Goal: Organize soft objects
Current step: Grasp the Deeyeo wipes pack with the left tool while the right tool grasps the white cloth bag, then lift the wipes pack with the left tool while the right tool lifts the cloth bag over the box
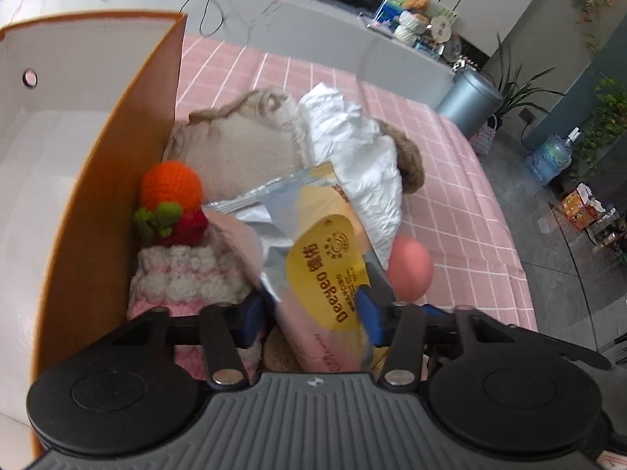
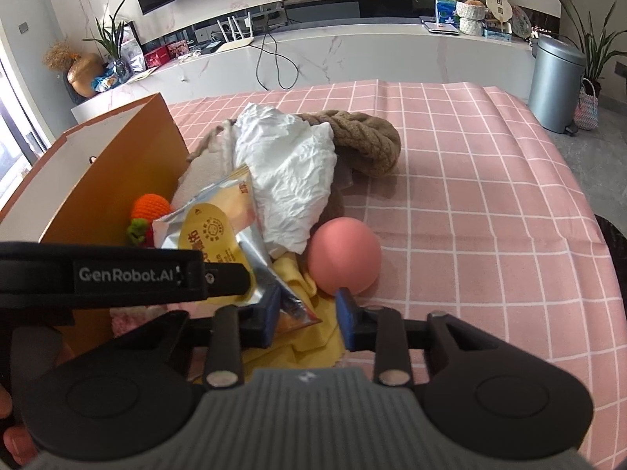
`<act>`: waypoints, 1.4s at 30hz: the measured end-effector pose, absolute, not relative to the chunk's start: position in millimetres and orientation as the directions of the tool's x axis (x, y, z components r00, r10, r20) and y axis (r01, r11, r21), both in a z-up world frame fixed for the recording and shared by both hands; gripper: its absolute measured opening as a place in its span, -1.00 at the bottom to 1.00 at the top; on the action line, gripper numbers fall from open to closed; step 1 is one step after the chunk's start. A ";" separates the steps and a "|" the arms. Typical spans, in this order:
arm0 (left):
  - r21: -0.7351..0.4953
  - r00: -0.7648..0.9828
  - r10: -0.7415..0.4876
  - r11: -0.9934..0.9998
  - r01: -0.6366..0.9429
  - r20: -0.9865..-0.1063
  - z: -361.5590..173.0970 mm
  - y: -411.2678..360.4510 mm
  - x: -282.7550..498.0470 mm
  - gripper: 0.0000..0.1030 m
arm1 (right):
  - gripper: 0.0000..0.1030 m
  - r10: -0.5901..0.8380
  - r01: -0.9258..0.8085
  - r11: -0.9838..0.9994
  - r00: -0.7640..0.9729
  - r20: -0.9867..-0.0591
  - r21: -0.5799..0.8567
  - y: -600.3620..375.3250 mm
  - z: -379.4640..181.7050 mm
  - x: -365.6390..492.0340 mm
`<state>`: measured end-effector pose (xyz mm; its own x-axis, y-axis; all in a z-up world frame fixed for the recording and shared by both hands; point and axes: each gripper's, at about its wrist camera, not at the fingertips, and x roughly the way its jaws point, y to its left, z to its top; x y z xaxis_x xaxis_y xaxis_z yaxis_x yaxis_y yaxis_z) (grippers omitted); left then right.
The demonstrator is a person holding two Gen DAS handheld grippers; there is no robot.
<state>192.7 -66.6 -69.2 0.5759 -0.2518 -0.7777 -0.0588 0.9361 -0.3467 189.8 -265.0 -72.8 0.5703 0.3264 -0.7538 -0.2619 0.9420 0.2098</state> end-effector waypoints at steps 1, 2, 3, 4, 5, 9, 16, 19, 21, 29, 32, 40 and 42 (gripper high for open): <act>-0.355 0.583 -0.264 0.934 -0.045 -0.768 -65.8 -65.9 190.8 -0.25 | -0.70 0.312 -0.253 0.947 0.577 -0.755 0.197 -265.0 -72.5 189.7; -0.366 0.591 -0.278 0.930 -0.032 -0.758 -62.8 -65.1 189.0 -0.31 | -0.90 0.303 -0.248 0.950 0.575 -0.760 0.192 -264.8 -72.9 190.5; -0.372 0.604 -0.291 0.928 -0.010 -0.742 -59.2 -64.8 186.4 -0.38 | -0.92 0.304 -0.244 0.950 0.567 -0.765 0.196 -264.6 -74.0 191.4; -0.369 0.615 -0.297 0.929 0.009 -0.731 -56.1 -66.0 184.3 -0.40 | -0.93 0.307 -0.240 0.949 0.558 -0.771 0.205 -264.7 -75.6 192.2; -0.366 0.627 -0.311 0.929 0.043 -0.714 -52.7 -68.1 182.1 -0.40 | -0.98 0.316 -0.238 0.947 0.549 -0.773 0.218 -264.8 -76.9 192.7; -0.361 0.633 -0.341 0.927 0.102 -0.695 -50.9 -79.3 187.7 -0.37 | -1.00 0.317 -0.244 0.946 0.542 -0.779 0.215 -262.2 -80.3 193.5; -0.374 0.620 -0.337 0.924 0.075 -0.708 -69.9 -83.3 204.8 -0.25 | -1.00 0.313 -0.240 0.947 0.542 -0.780 0.214 -263.4 -83.7 196.1; -0.378 0.621 -0.351 0.921 0.094 -0.701 -70.5 -84.3 206.8 -0.44 | -1.00 0.306 -0.238 0.949 0.539 -0.785 0.206 -262.9 -84.7 196.6; -0.374 0.628 -0.355 0.921 0.107 -0.693 -69.7 -84.5 205.3 -0.52 | -0.99 0.307 -0.234 0.949 0.539 -0.784 0.211 -263.7 -84.0 196.8; -0.361 0.681 -0.356 0.922 0.141 -0.640 -37.2 -65.8 187.0 -0.64 | -0.52 0.331 -0.210 0.944 0.608 -0.722 0.255 -272.5 -65.3 182.4; -0.341 0.694 -0.328 0.932 0.126 -0.641 -19.3 -51.0 181.2 -0.64 | -0.39 0.344 -0.227 0.939 0.629 -0.697 0.259 -267.6 -55.1 177.7; -0.342 0.734 -0.270 0.938 0.055 -0.623 17.2 2.5 174.3 -0.64 | -0.39 0.401 -0.352 0.910 0.608 -0.685 0.220 -223.4 -34.6 198.0; -0.341 0.746 -0.255 0.939 0.039 -0.615 22.8 13.5 175.2 -0.64 | -0.39 0.401 -0.373 0.906 0.609 -0.685 0.198 -209.0 -36.5 209.1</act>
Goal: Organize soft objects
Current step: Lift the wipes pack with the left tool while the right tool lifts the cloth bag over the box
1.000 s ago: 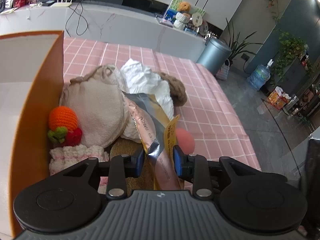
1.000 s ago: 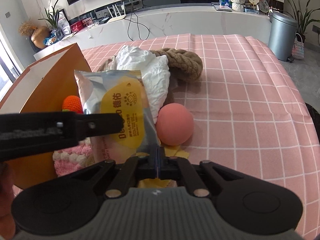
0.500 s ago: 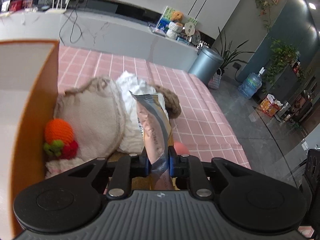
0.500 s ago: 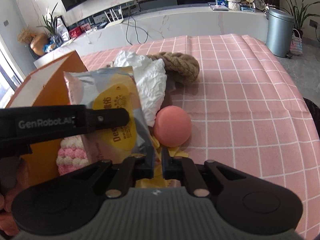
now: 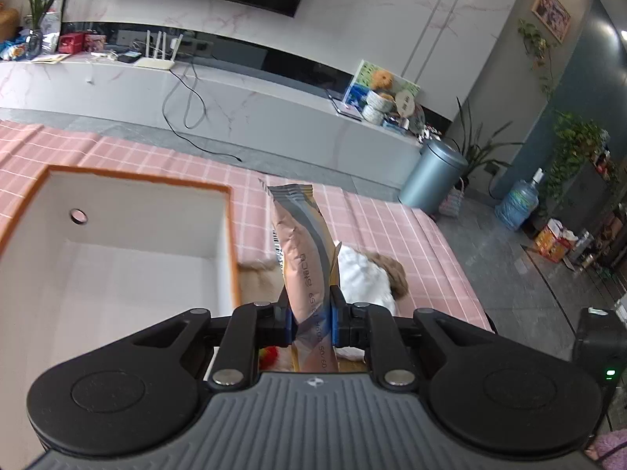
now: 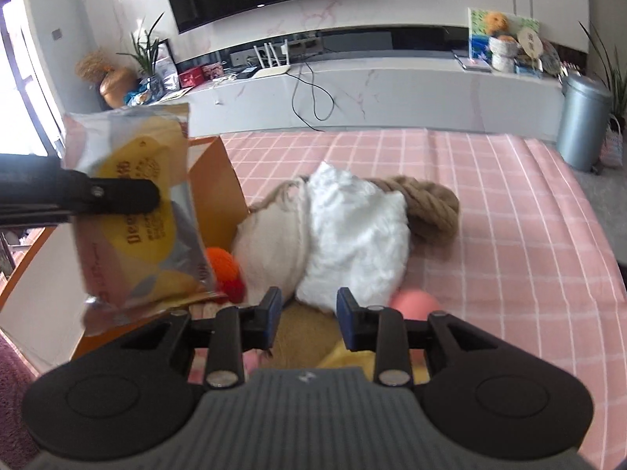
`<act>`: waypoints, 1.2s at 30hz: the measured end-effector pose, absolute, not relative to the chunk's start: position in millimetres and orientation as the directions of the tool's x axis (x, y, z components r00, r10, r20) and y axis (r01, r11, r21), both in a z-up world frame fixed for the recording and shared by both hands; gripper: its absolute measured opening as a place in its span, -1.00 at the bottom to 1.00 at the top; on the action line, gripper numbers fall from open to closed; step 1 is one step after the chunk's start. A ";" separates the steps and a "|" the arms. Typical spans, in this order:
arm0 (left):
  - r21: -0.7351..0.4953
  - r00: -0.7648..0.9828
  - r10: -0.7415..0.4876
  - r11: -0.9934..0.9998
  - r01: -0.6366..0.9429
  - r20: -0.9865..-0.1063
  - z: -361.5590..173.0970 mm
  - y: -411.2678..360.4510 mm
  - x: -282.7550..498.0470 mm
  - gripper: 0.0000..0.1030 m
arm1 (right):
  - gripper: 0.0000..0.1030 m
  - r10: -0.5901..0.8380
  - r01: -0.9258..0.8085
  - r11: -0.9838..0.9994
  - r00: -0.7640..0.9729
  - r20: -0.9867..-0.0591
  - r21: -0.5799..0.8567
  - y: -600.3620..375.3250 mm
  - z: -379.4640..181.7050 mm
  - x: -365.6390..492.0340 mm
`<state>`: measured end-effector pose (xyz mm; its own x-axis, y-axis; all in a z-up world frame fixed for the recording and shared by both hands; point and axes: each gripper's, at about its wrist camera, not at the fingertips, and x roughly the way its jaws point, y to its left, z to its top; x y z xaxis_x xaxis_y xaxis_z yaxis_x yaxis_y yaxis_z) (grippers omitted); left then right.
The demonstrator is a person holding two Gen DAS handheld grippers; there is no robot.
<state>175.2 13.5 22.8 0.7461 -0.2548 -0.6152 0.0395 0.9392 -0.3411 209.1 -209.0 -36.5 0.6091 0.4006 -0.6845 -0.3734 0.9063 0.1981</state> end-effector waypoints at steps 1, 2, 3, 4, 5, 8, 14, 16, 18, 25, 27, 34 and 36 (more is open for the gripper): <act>-0.341 0.752 -0.248 0.940 0.033 -0.611 24.3 18.1 176.8 -0.64 | -0.39 0.408 -0.385 0.902 0.602 -0.686 0.198 -202.3 -38.6 215.5; -0.344 0.755 -0.246 0.938 0.028 -0.608 25.7 22.2 177.5 -0.64 | -0.40 0.411 -0.394 0.898 0.597 -0.689 0.195 -195.9 -41.2 222.0; -0.352 0.757 -0.245 0.936 0.022 -0.606 26.4 26.0 178.5 -0.64 | -0.40 0.408 -0.399 0.898 0.594 -0.694 0.186 -189.9 -44.0 228.2; -0.359 0.758 -0.247 0.933 0.019 -0.603 26.4 29.2 179.7 -0.64 | -0.40 0.398 -0.402 0.900 0.596 -0.697 0.170 -184.0 -46.8 234.3; -0.364 0.761 -0.249 0.931 0.018 -0.599 26.9 31.8 181.1 -0.64 | -0.40 0.386 -0.403 0.903 0.603 -0.698 0.151 -179.3 -48.8 239.7; -0.381 0.765 -0.257 0.924 0.015 -0.591 25.1 43.4 185.7 -0.64 | -0.40 0.368 -0.407 0.906 0.613 -0.699 0.121 -170.4 -53.2 256.2; -0.428 0.770 -0.277 0.904 0.005 -0.575 21.0 60.3 192.0 -0.64 | -0.48 0.395 -0.420 0.894 0.583 -0.710 0.153 -164.2 -56.6 272.4; -0.437 0.771 -0.280 0.900 0.003 -0.572 17.6 65.8 192.2 -0.64 | -0.48 0.420 -0.436 0.884 0.583 -0.695 0.169 -162.3 -50.2 266.6; -0.444 0.770 -0.282 0.896 -0.003 -0.572 14.3 69.3 193.2 -0.64 | -0.48 0.446 -0.452 0.872 0.577 -0.685 0.187 -160.2 -47.7 265.2; -0.455 0.770 -0.282 0.890 -0.012 -0.572 11.8 72.1 189.1 -0.64 | -0.66 0.410 -0.386 0.896 0.533 -0.740 0.218 -158.2 -73.8 283.6; -0.450 0.772 -0.280 0.893 -0.010 -0.571 13.8 72.7 188.8 -0.64 | -0.86 0.410 -0.400 0.894 0.547 -0.730 0.202 -155.3 -68.0 278.0; -0.434 0.786 -0.263 0.901 -0.007 -0.559 21.9 74.6 176.7 -0.65 | -0.95 0.366 -0.420 0.902 0.625 -0.689 0.098 -146.5 -34.4 245.6; -0.436 0.793 -0.262 0.900 -0.005 -0.550 26.9 76.5 169.8 -0.65 | -0.95 0.359 -0.425 0.902 0.646 -0.673 0.073 -146.2 -22.5 235.2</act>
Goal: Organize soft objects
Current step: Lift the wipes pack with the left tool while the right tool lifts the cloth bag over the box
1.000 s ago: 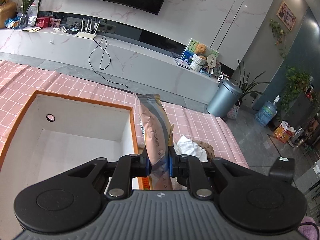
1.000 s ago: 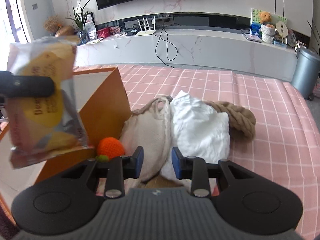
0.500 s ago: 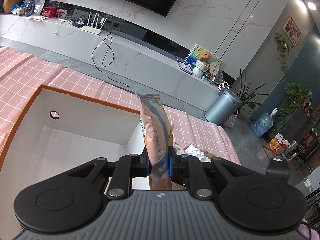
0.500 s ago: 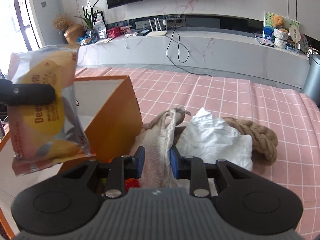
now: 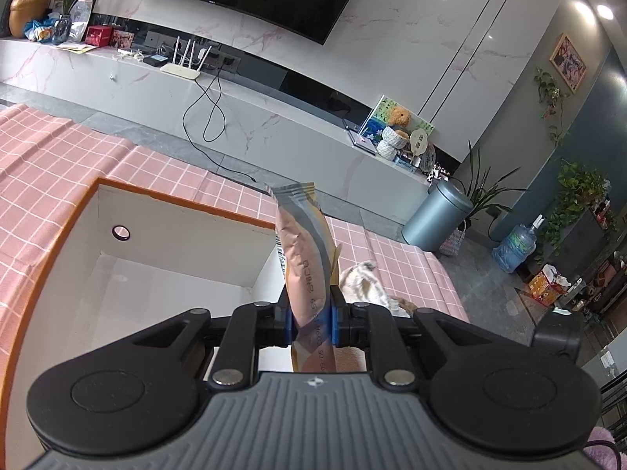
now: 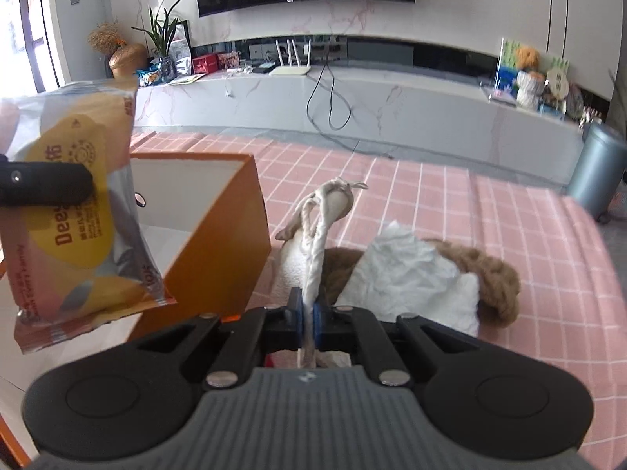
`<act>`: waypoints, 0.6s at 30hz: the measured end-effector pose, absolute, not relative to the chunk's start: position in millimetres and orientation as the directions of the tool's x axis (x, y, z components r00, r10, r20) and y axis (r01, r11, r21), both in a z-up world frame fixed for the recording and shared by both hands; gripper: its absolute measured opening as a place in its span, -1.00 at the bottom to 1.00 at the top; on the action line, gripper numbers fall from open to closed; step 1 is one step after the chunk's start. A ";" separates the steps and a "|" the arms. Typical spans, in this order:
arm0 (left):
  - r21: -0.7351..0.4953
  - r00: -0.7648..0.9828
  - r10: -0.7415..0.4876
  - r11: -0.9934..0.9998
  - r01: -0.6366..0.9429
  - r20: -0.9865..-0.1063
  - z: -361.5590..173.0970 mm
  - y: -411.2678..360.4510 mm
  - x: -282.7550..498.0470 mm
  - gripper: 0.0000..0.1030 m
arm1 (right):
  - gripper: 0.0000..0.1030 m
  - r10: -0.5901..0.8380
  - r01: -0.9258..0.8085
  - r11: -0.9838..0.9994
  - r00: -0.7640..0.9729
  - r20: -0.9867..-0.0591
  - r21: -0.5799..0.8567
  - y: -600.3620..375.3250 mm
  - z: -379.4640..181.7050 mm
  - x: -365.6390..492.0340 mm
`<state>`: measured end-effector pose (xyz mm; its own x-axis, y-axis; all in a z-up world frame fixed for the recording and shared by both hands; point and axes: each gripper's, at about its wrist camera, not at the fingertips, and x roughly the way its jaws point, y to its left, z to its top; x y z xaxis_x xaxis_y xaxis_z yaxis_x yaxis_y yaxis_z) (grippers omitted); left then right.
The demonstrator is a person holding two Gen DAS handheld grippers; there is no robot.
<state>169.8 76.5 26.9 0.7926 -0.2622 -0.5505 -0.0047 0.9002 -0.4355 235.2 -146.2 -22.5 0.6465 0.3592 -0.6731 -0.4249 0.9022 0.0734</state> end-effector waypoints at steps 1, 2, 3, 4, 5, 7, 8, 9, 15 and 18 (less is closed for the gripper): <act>-0.433 0.796 -0.259 0.901 -0.004 -0.547 29.6 77.5 166.3 -0.65 | -0.95 0.358 -0.425 0.903 0.658 -0.663 0.067 -147.3 -16.2 229.5; -0.431 0.799 -0.257 0.903 -0.003 -0.543 32.4 78.2 162.7 -0.65 | -0.95 0.359 -0.425 0.903 0.665 -0.655 0.063 -148.1 -10.7 225.7; -0.429 0.803 -0.255 0.903 0.000 -0.539 35.0 79.0 159.1 -0.65 | -0.95 0.357 -0.422 0.905 0.674 -0.647 0.060 -149.1 -5.1 221.6; -0.428 0.806 -0.255 0.904 0.002 -0.534 37.3 80.8 154.9 -0.65 | -0.96 0.360 -0.419 0.906 0.683 -0.635 0.063 -151.8 1.2 217.4; -0.426 0.809 -0.252 0.905 0.002 -0.531 39.1 82.1 151.8 -0.65 | -0.96 0.364 -0.418 0.906 0.691 -0.625 0.066 -153.6 6.9 214.2; -0.420 0.811 -0.244 0.907 -0.003 -0.532 41.7 84.3 146.2 -0.65 | -0.96 0.361 -0.411 0.910 0.710 -0.604 0.060 -156.2 19.4 206.9; -0.418 0.811 -0.239 0.908 -0.007 -0.534 42.5 85.5 143.5 -0.65 | -0.96 0.357 -0.406 0.912 0.722 -0.593 0.055 -157.3 24.8 203.0; -0.416 0.812 -0.234 0.909 -0.012 -0.535 43.1 86.9 141.0 -0.65 | -0.96 0.352 -0.401 0.915 0.736 -0.578 0.047 -157.8 31.3 198.2; -0.406 0.811 -0.211 0.913 -0.036 -0.546 41.8 100.4 127.1 -0.65 | -0.96 0.311 -0.357 0.934 0.807 -0.502 0.005 -160.7 65.0 172.9; -0.400 0.807 -0.204 0.916 -0.043 -0.554 39.4 108.4 125.2 -0.65 | -0.96 0.335 -0.371 0.929 0.820 -0.465 0.014 -156.0 81.6 161.5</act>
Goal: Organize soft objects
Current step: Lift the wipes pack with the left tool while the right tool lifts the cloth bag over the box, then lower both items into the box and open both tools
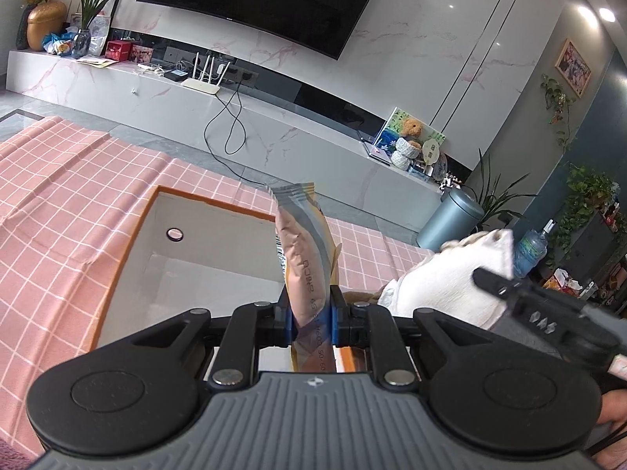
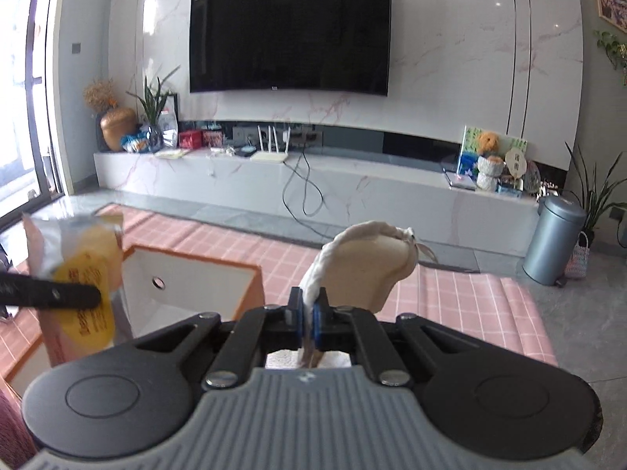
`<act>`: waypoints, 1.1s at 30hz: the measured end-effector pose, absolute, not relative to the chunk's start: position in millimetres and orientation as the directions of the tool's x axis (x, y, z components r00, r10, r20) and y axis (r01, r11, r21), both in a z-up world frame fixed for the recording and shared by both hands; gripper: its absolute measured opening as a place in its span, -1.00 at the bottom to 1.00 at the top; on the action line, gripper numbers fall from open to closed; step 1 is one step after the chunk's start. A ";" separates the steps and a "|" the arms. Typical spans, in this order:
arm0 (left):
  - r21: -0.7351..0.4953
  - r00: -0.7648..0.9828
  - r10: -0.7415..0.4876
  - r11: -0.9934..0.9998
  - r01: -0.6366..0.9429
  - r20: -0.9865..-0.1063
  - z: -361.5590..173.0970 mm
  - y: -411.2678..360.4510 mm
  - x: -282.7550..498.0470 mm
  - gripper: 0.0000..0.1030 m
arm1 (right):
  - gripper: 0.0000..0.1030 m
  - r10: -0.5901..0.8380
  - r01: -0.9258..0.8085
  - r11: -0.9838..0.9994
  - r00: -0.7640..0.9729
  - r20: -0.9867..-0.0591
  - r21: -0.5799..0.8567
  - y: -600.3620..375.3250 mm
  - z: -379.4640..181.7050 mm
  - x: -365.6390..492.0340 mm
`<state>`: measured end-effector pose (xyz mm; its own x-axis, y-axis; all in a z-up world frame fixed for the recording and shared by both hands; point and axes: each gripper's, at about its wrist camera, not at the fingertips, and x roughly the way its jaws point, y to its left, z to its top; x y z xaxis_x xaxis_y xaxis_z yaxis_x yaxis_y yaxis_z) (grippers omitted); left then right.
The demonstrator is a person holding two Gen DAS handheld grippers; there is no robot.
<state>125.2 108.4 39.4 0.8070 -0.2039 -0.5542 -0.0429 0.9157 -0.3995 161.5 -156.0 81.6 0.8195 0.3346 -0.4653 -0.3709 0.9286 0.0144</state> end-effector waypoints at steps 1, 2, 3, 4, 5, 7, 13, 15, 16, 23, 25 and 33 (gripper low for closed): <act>-0.395 0.807 -0.199 0.918 -0.045 -0.556 39.2 111.5 125.0 -0.65 | -0.96 0.347 -0.382 0.924 0.821 -0.453 0.015 -151.7 87.1 157.1; -0.389 0.806 -0.194 0.920 -0.048 -0.559 39.1 114.1 125.7 -0.65 | -0.96 0.363 -0.396 0.918 0.820 -0.443 0.020 -147.1 92.1 154.3; -0.376 0.803 -0.186 0.925 -0.051 -0.565 39.0 117.4 126.4 -0.65 | -0.96 0.381 -0.413 0.911 0.815 -0.436 0.024 -141.1 96.1 152.7; -0.368 0.801 -0.181 0.928 -0.052 -0.571 38.4 121.1 127.4 -0.65 | -0.96 0.398 -0.430 0.902 0.809 -0.433 0.026 -133.7 99.3 151.4; -0.363 0.797 -0.179 0.930 -0.054 -0.577 37.5 124.8 129.6 -0.65 | -0.96 0.414 -0.448 0.894 0.801 -0.433 0.026 -125.5 102.0 150.7; -0.352 0.784 -0.175 0.934 -0.059 -0.596 33.5 133.3 135.8 -0.65 | -0.96 0.438 -0.477 0.878 0.784 -0.439 0.024 -108.8 103.7 152.9; -0.291 0.725 -0.167 0.955 -0.049 -0.669 16.9 151.1 165.1 -0.65 | -0.96 0.487 -0.545 0.837 0.707 -0.513 0.044 -52.6 87.0 176.4; -0.273 0.701 -0.164 0.961 -0.046 -0.694 8.8 156.9 176.0 -0.65 | -0.96 0.487 -0.561 0.827 0.683 -0.545 0.036 -33.7 76.2 185.2; -0.270 0.691 -0.162 0.962 -0.049 -0.704 5.4 159.6 181.7 -0.65 | -0.96 0.483 -0.567 0.823 0.674 -0.559 0.027 -25.6 70.5 189.8; -0.256 0.629 -0.182 0.966 -0.028 -0.756 -16.1 172.5 218.2 -0.65 | -0.96 0.483 -0.602 0.797 0.588 -0.648 0.047 14.2 27.9 230.8; -0.263 0.605 -0.197 0.965 -0.021 -0.772 -23.3 174.6 227.0 -0.65 | -0.96 0.465 -0.610 0.792 0.575 -0.673 0.027 21.3 16.0 240.5; -0.197 0.544 -0.171 0.980 0.011 -0.822 -42.4 165.8 254.5 -0.65 | -0.96 0.431 -0.592 0.802 0.480 -0.764 0.080 25.6 -20.0 276.6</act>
<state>254.5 165.8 -42.4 0.5436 -0.1713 -0.8217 0.0108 0.9803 -0.1973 276.6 25.6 -20.0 0.4802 0.4310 -0.7640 -0.5917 0.8021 0.0805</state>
